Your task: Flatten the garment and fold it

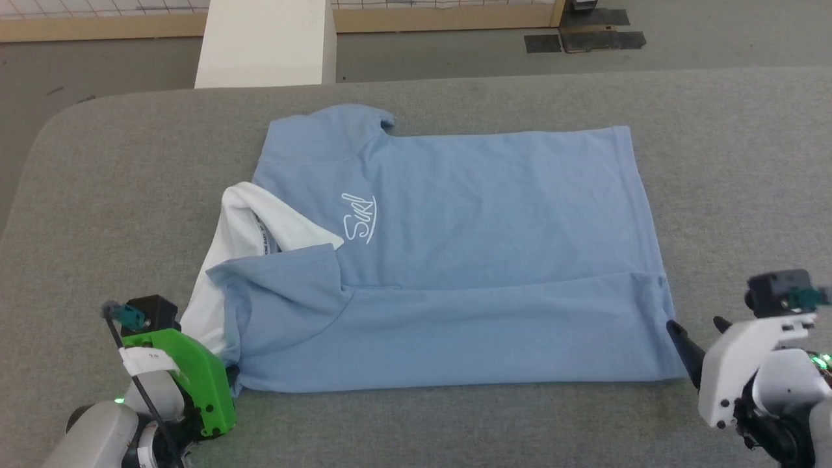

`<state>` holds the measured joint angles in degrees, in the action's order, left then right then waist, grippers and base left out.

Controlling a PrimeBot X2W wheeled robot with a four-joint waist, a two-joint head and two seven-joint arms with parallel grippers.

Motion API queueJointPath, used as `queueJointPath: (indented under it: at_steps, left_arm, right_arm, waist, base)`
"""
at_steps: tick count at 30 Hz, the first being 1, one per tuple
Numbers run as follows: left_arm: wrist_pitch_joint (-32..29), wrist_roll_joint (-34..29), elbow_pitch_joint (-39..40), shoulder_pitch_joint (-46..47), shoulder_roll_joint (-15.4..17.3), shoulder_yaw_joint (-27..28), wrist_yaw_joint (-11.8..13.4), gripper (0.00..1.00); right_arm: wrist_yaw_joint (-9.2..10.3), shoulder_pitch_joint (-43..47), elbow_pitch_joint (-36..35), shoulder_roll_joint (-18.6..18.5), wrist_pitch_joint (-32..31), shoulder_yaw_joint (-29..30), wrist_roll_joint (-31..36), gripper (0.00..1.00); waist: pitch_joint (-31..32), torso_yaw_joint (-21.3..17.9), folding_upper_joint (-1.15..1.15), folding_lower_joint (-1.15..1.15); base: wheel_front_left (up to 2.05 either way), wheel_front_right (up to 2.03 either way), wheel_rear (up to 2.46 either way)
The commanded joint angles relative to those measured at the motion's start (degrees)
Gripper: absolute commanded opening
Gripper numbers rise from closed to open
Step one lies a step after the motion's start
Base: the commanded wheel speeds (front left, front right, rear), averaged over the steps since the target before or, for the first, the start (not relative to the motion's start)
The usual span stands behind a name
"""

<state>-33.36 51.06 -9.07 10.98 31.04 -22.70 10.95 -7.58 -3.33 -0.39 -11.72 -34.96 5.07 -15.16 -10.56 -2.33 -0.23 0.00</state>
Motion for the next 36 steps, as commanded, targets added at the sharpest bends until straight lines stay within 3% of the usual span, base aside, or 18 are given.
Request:
queueJointPath:
  at_steps: [1,7,14,15,16,17,29,36]
  left_arm:
    - [0.3,0.25,0.83,-1.36,-0.02,0.08,0.57,0.0]
    - [0.92,0.42,5.4,-1.78,0.81,1.1,1.1,0.0]
    - [1.74,0.88,7.58,-2.17,1.08,2.02,1.31,0.0]
    - [1.9,0.98,7.77,-2.29,1.08,2.18,1.36,0.0]
    - [1.98,1.13,7.89,-2.41,1.06,2.29,1.35,0.0]
    - [2.23,1.41,8.08,-2.57,0.94,2.54,1.31,0.0]
    - [3.56,2.39,8.91,-3.8,0.31,3.75,2.4,0.0]
    - [3.16,3.05,13.81,-6.8,1.19,5.28,5.32,0.0]
  right_arm:
    - [0.09,-1.83,0.99,-0.49,-4.9,-0.64,1.31,1.0]
    - [0.09,-5.5,1.79,-1.52,-20.27,-3.54,4.72,1.0]
    - [0.09,-5.3,2.3,-0.69,-26.95,-4.96,5.29,1.0]
    - [0.09,-5.19,2.39,-0.32,-27.37,-4.5,5.04,0.43]
    - [0.09,-5.12,2.39,-0.14,-27.62,-4.31,4.98,0.18]
    - [0.09,-5.05,2.24,-0.13,-27.66,-4.31,4.92,0.0]
    - [0.09,-5.61,0.08,0.07,-23.75,0.25,2.29,0.0]
    - [0.09,-2.56,-4.04,-2.05,-25.19,2.26,-0.99,0.0]
  waist:
    - [-0.8,0.61,0.23,0.0]
    - [-3.26,2.53,0.23,0.0]
    - [-4.45,3.67,0.23,0.0]
    - [-4.46,3.74,0.23,0.0]
    - [-4.41,3.78,0.23,0.0]
    - [-4.34,3.81,0.23,0.0]
    - [1.09,3.2,0.23,0.0]
    - [5.81,2.9,0.23,0.0]
  base:
    - [0.0,0.0,0.0]
    - [0.0,0.0,0.0]
    - [0.0,0.0,0.0]
    - [0.0,0.0,0.0]
    - [0.0,0.0,0.0]
    - [0.0,0.0,0.0]
    - [0.0,0.0,0.0]
    - [0.0,0.0,0.0]
